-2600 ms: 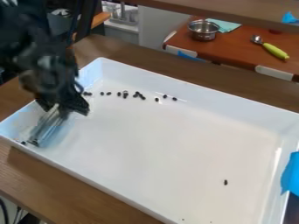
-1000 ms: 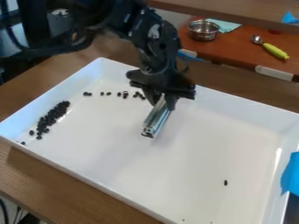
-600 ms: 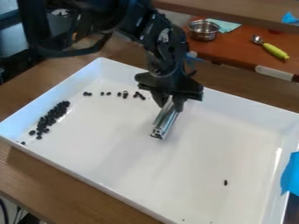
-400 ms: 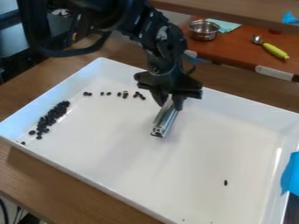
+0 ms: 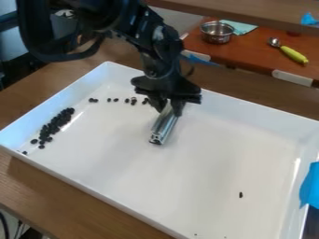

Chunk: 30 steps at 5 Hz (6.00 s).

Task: Sweep into pile

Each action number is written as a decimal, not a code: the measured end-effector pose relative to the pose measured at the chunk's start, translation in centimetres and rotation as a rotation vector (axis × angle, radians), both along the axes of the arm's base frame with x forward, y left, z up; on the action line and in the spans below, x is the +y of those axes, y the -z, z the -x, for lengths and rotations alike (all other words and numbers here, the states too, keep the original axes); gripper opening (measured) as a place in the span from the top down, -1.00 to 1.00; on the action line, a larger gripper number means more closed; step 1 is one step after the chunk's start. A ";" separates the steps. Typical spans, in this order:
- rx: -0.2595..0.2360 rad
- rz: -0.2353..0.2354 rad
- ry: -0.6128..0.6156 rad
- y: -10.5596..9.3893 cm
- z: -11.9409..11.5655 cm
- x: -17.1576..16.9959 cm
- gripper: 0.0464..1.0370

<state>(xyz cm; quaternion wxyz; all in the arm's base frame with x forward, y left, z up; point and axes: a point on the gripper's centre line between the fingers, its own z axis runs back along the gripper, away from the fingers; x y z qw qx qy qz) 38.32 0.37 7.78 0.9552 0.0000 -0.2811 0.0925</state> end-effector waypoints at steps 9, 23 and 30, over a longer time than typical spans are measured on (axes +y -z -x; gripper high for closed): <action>0.164 0.019 -0.717 -1.1 6.1 10.5 0.39; 0.208 0.057 -1.000 1.1 4.5 11.8 0.39; 0.235 -0.036 -0.809 1.1 13.9 11.0 0.39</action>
